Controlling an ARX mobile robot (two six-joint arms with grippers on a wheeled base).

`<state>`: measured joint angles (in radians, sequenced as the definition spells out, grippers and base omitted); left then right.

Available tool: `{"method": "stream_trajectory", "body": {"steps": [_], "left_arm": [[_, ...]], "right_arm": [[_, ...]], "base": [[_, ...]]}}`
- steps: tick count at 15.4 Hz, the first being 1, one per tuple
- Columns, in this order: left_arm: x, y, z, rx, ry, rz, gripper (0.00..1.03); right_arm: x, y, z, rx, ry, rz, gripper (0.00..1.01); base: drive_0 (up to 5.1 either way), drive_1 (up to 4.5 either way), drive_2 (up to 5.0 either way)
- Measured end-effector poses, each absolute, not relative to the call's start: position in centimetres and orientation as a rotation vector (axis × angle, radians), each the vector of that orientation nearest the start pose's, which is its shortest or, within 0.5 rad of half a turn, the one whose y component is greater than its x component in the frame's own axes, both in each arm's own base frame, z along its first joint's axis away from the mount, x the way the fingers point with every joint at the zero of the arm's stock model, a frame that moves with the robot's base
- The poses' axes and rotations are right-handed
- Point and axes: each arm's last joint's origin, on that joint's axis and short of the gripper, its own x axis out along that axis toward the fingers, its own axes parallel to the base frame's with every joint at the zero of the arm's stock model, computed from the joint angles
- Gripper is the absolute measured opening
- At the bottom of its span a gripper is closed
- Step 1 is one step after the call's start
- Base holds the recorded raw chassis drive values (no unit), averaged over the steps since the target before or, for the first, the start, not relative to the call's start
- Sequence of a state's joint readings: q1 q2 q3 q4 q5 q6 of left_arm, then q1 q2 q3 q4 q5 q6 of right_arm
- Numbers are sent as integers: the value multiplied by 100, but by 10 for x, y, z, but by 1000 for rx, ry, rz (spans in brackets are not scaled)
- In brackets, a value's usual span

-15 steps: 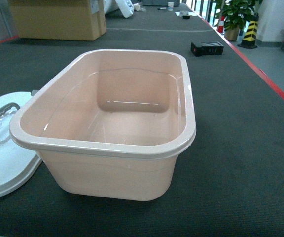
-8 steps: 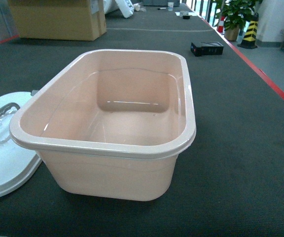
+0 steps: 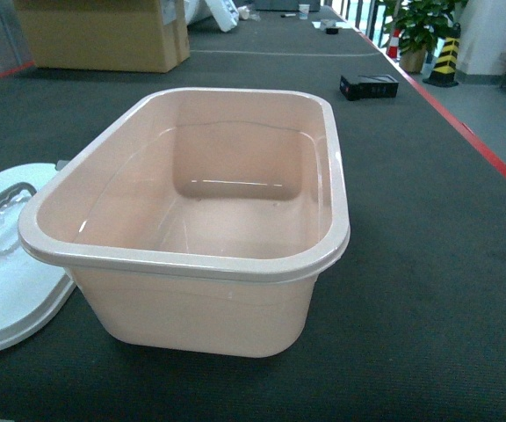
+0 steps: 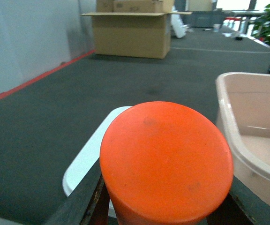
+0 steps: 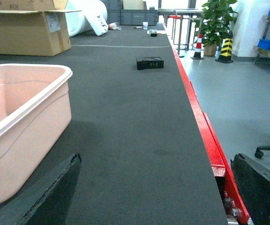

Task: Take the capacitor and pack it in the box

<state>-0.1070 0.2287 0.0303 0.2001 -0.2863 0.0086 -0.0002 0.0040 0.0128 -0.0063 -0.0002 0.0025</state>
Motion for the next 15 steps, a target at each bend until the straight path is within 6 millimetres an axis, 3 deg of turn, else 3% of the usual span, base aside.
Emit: {"method": "stream_trajectory", "body": {"steps": [2, 4, 7, 9, 11, 14, 15], "left_arm": [[136, -3, 185, 27, -15, 209, 44], [176, -12, 226, 53, -154, 131, 44], [237, -46, 257, 104, -175, -6, 44], [282, -83, 260, 111, -83, -110, 44], [314, -119, 256, 69, -29, -181, 44], [333, -152, 226, 51, 62, -243, 44], [329, -156, 223, 43, 54, -273, 52]], "right_arm": [[97, 0, 167, 2, -3, 0, 98], [97, 0, 167, 2, -3, -1, 98], [97, 0, 167, 2, -3, 0, 98], [97, 0, 167, 2, -3, 0, 98], [97, 0, 167, 2, -3, 0, 98], [97, 0, 167, 2, -3, -1, 98], [97, 0, 167, 2, -3, -1, 98]], "base": [[0, 0, 0], [0, 0, 0], [0, 0, 0], [0, 0, 0], [0, 0, 0], [0, 0, 0], [0, 0, 0]]}}
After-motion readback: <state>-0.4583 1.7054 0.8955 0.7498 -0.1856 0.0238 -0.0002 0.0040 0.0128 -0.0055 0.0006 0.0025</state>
